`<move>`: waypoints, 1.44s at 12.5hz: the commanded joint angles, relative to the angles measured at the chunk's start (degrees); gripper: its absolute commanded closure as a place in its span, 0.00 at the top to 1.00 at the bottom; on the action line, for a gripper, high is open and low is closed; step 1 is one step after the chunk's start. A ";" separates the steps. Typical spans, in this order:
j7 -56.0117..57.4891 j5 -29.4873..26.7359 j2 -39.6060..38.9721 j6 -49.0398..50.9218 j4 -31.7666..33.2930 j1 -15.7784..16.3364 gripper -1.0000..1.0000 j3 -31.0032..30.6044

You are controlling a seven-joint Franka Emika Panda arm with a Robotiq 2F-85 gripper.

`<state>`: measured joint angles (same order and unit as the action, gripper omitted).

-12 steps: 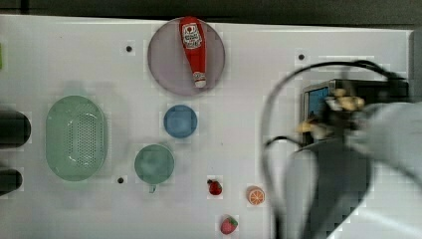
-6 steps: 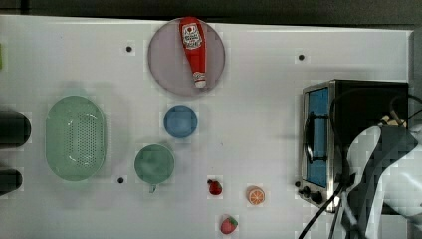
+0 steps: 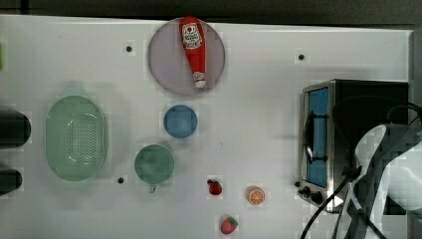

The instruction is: Pick banana from table and place on oven.

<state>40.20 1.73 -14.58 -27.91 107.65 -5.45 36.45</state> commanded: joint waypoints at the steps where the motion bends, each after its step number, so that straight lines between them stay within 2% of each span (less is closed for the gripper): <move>1: 5.09 -1.51 2.04 -0.79 -2.73 0.94 0.71 -0.27; 3: 5.09 -1.51 1.97 -0.19 -2.70 1.01 0.93 -0.94; 4: 5.09 -1.51 1.98 1.14 -2.75 1.08 1.00 -1.37; 7: 5.08 -1.68 3.09 5.20 -4.18 1.90 1.00 -5.05; 9: 3.37 -2.60 5.32 6.37 -5.63 3.33 1.00 -9.92; 12: -11.17 -4.19 8.56 7.32 -5.61 5.05 1.00 -17.49; 16: -37.66 -4.16 14.35 13.16 -5.62 6.32 1.00 -26.31; 18: -40.82 -4.15 17.71 18.70 -5.68 6.37 1.00 -29.44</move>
<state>9.11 -1.63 2.65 -12.06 101.11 1.87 6.35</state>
